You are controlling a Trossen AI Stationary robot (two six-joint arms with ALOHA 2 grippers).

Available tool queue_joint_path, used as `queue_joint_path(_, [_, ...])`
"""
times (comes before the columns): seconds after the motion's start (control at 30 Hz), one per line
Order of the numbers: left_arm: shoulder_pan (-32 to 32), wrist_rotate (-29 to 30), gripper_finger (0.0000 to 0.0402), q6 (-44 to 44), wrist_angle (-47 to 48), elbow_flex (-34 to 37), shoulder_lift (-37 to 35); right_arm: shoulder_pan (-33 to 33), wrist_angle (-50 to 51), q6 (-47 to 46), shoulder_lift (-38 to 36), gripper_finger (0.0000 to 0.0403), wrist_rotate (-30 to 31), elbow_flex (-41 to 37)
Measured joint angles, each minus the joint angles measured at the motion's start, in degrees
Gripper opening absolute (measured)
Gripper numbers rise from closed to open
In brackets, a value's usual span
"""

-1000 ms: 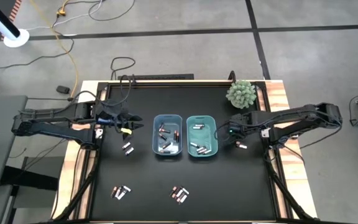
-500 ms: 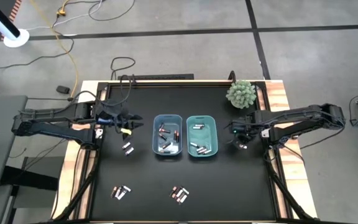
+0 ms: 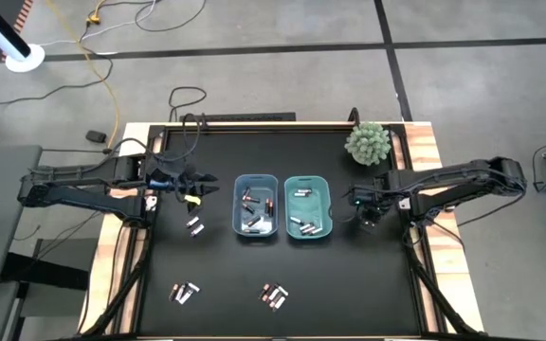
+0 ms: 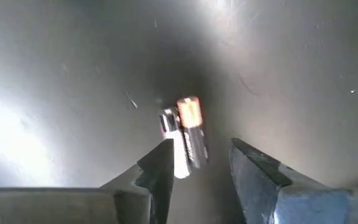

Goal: Sort batteries
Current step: Put the black battery into the blue bin

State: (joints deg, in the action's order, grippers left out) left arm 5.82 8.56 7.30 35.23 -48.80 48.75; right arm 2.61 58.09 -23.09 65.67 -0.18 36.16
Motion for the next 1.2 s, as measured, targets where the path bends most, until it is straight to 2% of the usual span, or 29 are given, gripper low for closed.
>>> queue_joint_path(0.23, [0.0,0.0,0.013,0.0,0.0,0.0,0.0,0.0,-0.1,1.1,7.2,0.0142,0.0,0.0])
queue_joint_path(0.5, [0.0,-0.1,0.013,0.0,0.0,0.0,0.0,0.0,0.4,1.1,16.4,0.0137,0.0,0.2])
queue_joint_path(0.8, [0.0,-0.2,0.013,0.0,0.0,0.0,0.0,0.0,-1.4,1.1,21.5,0.0133,-0.2,1.8])
queue_joint_path(0.9, [0.0,-0.2,0.013,0.0,0.0,0.0,0.0,0.1,-2.5,1.1,21.6,0.0105,-0.5,1.8])
queue_joint_path(1.07, [0.0,-0.2,0.013,0.0,0.0,0.0,0.0,0.5,-2.2,-1.3,20.2,0.0024,-0.7,1.7])
queue_joint_path(1.2, [0.0,-0.2,0.013,0.0,0.0,0.0,0.0,0.5,-1.8,-5.5,17.6,0.0018,-0.2,1.5])
